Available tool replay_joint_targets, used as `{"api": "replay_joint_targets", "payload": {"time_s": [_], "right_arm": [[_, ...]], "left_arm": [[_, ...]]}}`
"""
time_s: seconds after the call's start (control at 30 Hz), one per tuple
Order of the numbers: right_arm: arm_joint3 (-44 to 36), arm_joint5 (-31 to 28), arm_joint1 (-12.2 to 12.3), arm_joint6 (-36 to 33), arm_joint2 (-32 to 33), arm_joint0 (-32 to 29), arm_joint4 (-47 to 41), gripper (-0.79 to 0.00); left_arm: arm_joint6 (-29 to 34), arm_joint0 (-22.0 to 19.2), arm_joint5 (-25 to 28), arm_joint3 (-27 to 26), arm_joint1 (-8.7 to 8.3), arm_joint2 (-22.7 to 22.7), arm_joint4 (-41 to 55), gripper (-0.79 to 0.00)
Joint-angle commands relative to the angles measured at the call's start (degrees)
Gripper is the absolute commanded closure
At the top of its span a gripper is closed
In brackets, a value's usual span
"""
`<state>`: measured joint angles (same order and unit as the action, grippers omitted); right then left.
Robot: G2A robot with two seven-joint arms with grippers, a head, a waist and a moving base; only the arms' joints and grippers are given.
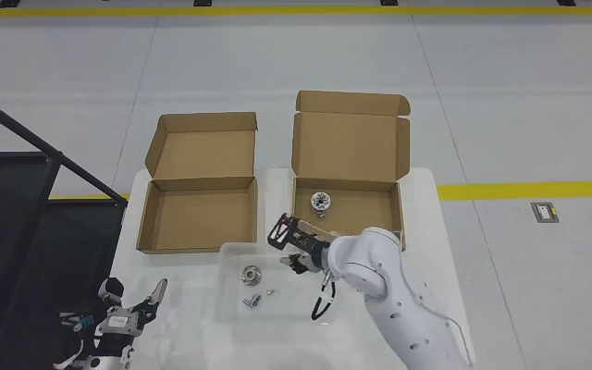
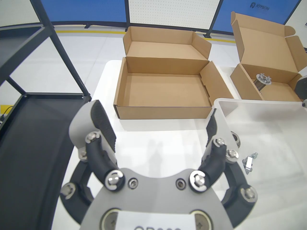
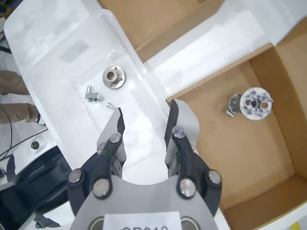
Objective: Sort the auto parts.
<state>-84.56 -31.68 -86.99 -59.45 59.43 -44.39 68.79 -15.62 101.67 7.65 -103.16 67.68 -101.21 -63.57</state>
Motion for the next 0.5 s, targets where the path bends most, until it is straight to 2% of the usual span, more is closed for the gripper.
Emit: {"api": "replay_joint_targets", "payload": {"time_s": [0.0, 0.13, 0.47], "right_arm": [[0.5, -1.6, -0.2, -1.1, -1.8, 1.0, -1.3, -0.779], [1.4, 1.1, -0.6, -3.2, -4.2, 2.6, -1.1, -0.785], [1.5, 1.4, -0.6, -2.8, -4.1, 2.4, -1.0, -0.785]], "left_arm": [[0.0, 0.0, 0.0, 0.0, 0.0, 0.0, 0.0, -0.785], [0.0, 0.0, 0.0, 0.0, 0.0, 0.0, 0.0, -0.785], [0.0, 0.0, 0.0, 0.0, 0.0, 0.0, 0.0, -0.785]]}}
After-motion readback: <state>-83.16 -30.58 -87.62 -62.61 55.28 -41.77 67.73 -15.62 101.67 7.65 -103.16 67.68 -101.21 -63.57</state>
